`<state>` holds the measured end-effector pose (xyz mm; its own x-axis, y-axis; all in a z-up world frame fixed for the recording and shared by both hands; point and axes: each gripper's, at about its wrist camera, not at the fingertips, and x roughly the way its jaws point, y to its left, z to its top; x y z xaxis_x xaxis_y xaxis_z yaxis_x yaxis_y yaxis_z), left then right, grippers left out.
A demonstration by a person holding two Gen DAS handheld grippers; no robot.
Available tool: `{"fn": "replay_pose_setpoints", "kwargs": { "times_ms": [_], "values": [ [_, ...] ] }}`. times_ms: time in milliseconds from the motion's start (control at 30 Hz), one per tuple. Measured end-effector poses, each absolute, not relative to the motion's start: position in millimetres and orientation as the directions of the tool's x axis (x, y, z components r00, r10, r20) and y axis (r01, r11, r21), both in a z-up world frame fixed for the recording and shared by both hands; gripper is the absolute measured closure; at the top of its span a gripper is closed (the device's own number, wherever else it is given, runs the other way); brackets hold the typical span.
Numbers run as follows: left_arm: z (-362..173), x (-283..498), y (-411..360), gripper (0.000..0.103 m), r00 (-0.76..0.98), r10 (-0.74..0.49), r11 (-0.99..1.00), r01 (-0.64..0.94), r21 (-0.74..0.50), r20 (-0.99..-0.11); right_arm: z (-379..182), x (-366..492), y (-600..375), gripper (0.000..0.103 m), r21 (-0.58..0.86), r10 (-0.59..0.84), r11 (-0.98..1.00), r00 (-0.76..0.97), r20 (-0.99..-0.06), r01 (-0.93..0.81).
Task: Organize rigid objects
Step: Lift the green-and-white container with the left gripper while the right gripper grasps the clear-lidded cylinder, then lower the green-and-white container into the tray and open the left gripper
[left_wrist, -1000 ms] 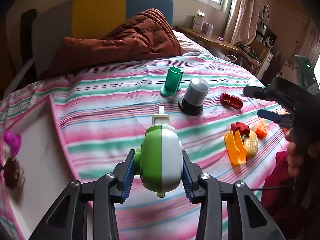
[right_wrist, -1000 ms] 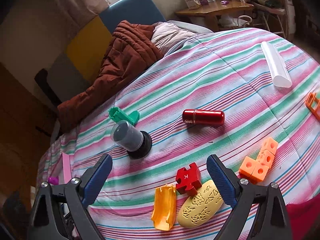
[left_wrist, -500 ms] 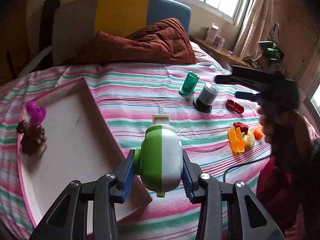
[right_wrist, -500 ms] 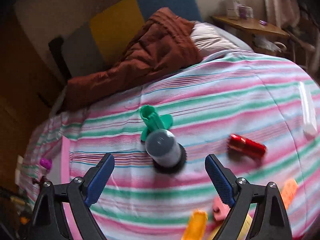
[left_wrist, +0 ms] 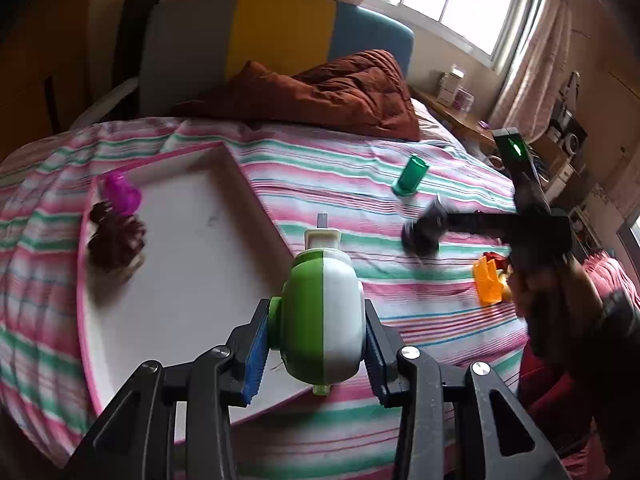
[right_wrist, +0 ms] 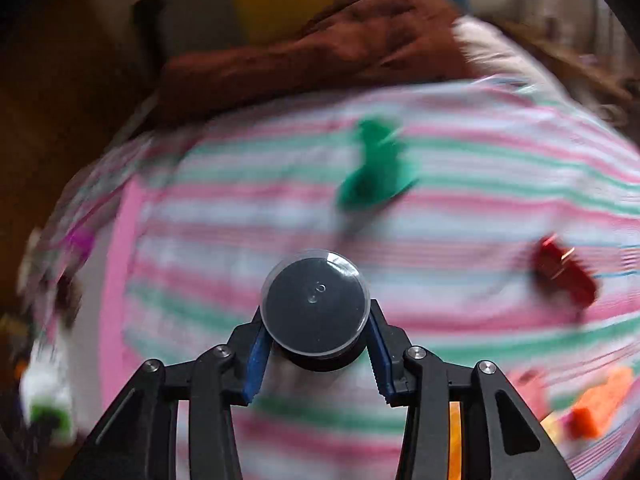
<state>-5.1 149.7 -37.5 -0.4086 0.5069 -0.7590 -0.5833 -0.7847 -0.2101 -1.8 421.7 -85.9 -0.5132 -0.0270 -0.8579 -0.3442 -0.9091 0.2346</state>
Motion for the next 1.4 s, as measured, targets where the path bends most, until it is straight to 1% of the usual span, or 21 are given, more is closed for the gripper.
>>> {"fn": "replay_pose_setpoints", "kwargs": {
  "times_ms": [67, 133, 400, 567, 700, 1000, 1133, 1400],
  "values": [
    [-38, -5, 140, 0.061, -0.421, 0.494, -0.800, -0.563, -0.207, -0.761, -87, 1, 406, 0.057, 0.196, -0.021, -0.934, -0.500, -0.866, -0.299],
    [-39, -6, 127, 0.061, -0.439, 0.472, -0.821, -0.535, -0.200, -0.764, -88, 0, 402, 0.058, 0.203, -0.040, -0.940, -0.503, -0.864, -0.275],
    [-40, -8, 80, 0.061, -0.506, 0.392, -0.889, -0.424, -0.174, -0.768, -92, 3, 397, 0.059, 0.155, 0.003, -0.949, -0.497, -0.868, -0.275],
    [-34, -4, 66, 0.061, -0.568, 0.311, -0.922, -0.373, -0.098, -0.762, -90, -3, 396, 0.059, 0.128, 0.020, -0.956, -0.491, -0.871, -0.266],
    [-29, -2, 61, 0.061, -0.573, 0.306, -0.927, -0.361, -0.100, -0.760, -90, -3, 393, 0.059, 0.093, 0.043, -0.963, -0.486, -0.873, -0.253],
    [-23, 10, 70, 0.061, -0.568, 0.315, -0.914, -0.397, -0.083, -0.760, -91, -6, 390, 0.059, 0.075, 0.055, -0.966, -0.482, -0.875, -0.246],
    [-28, 11, 73, 0.061, -0.556, 0.309, -0.914, -0.398, -0.079, -0.771, -90, -5, 390, 0.059, 0.075, 0.055, -0.966, -0.480, -0.875, -0.248],
    [-48, -2, 60, 0.061, -0.492, 0.304, -0.925, -0.356, -0.130, -0.815, -91, -7, 388, 0.059, 0.054, 0.070, -0.969, -0.479, -0.875, -0.239]
  ]
}}
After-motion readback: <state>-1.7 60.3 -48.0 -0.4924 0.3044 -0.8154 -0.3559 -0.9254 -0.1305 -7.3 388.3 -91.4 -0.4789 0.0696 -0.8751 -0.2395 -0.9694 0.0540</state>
